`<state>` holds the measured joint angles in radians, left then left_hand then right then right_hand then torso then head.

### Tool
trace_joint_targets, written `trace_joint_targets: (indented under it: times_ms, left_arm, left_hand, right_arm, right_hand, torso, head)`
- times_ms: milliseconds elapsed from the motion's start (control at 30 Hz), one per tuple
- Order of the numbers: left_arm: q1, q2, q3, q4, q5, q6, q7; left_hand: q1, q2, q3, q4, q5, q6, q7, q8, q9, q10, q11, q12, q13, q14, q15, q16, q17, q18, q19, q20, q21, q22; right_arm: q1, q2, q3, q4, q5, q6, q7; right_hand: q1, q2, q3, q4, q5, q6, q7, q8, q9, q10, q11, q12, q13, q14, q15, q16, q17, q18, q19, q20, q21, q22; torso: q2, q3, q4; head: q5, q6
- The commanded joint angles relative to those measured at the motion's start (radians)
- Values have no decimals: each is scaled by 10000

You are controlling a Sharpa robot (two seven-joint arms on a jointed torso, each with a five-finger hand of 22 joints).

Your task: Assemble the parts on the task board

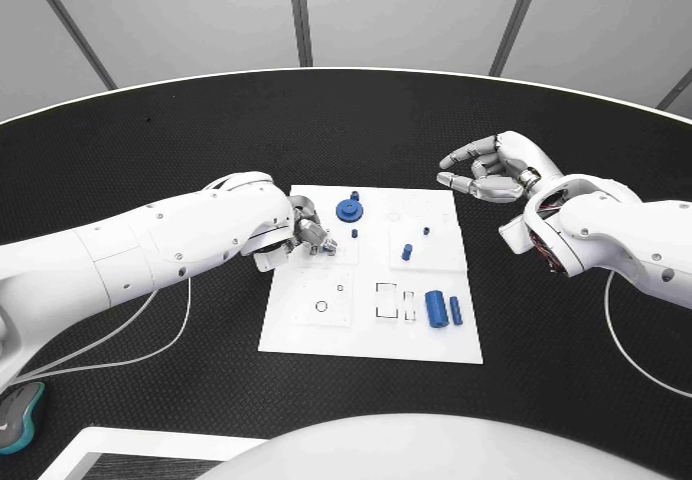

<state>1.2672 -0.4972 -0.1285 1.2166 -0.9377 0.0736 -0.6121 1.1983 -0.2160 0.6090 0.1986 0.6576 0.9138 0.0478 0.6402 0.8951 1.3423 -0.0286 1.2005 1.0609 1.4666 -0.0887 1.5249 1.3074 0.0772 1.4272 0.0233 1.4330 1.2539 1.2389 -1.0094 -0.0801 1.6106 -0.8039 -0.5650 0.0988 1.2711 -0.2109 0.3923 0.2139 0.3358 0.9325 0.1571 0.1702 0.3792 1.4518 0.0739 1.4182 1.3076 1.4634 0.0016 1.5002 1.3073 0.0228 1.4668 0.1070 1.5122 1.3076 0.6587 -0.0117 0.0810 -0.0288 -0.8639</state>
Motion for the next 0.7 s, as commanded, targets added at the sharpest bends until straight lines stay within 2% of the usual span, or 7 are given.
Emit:
trace_joint_targets:
  times_ms: [33, 467, 567, 700]
  left_arm:
    - [0, -10, 0, -12, 22, -11, -3]
    - [3, -109, 4, -6, 277, 68, 37]
    - [9, -173, 5, 19, 402, 265, 94]
    - [27, -219, 7, 7, 721, 720, 167]
  left_hand:
    - [-70, 32, 1432, -1359, 62, 46, -14, 80, 20, 50, -18, 32, 0, 763, -1, -47, 1562, -124, 37, -13, 3, 16]
    - [-81, 27, 1456, -1368, 74, 47, -17, 96, 23, 46, -23, 26, -11, 763, -3, -47, 1562, -124, 38, -16, 5, 19]
    - [-83, 25, 1461, -1371, 74, 45, -17, 98, 24, 31, -23, 1, -46, 762, -4, -48, 1560, -124, 38, -17, 5, 19]
    - [-96, 33, 1486, -1376, 46, 26, -13, 103, 22, -2, -20, -46, -108, 760, -1, -52, 1551, -129, 47, -19, 14, 40]
  right_arm:
    - [0, 12, -1, -14, 0, 4, 2]
    - [-2, 60, -1, -92, 0, 23, 14]
    - [-3, 71, -2, -113, 0, 29, 15]
    - [-4, 76, -2, -128, 0, 32, 11]
  right_hand:
    - [-62, 33, 9, 42, 68, -57, -12, 36, 10, 27, -38, -12, 1398, 750, -68, -65, 1363, 52, 388, -66, -54, 1297]
    - [-58, 37, 9, 45, 80, -59, -14, 41, 12, 32, -40, -7, 1401, 751, -70, -65, 1365, 52, 390, -68, -55, 1298]
    - [-58, 37, 9, 45, 80, -59, -14, 41, 12, 32, -40, -7, 1401, 751, -70, -65, 1365, 52, 390, -68, -55, 1298]
    - [-58, 37, 9, 45, 80, -59, -14, 41, 12, 32, -40, -7, 1401, 751, -70, -65, 1365, 52, 390, -68, -55, 1298]
  torso:
    - [2, -7, 1]
    - [-4, -10, 19]
    - [-16, -1, 20]
    - [2, -11, 19]
  head:
    - [2, -2]
    - [10, -22]
    - [14, -25]
    - [13, -3]
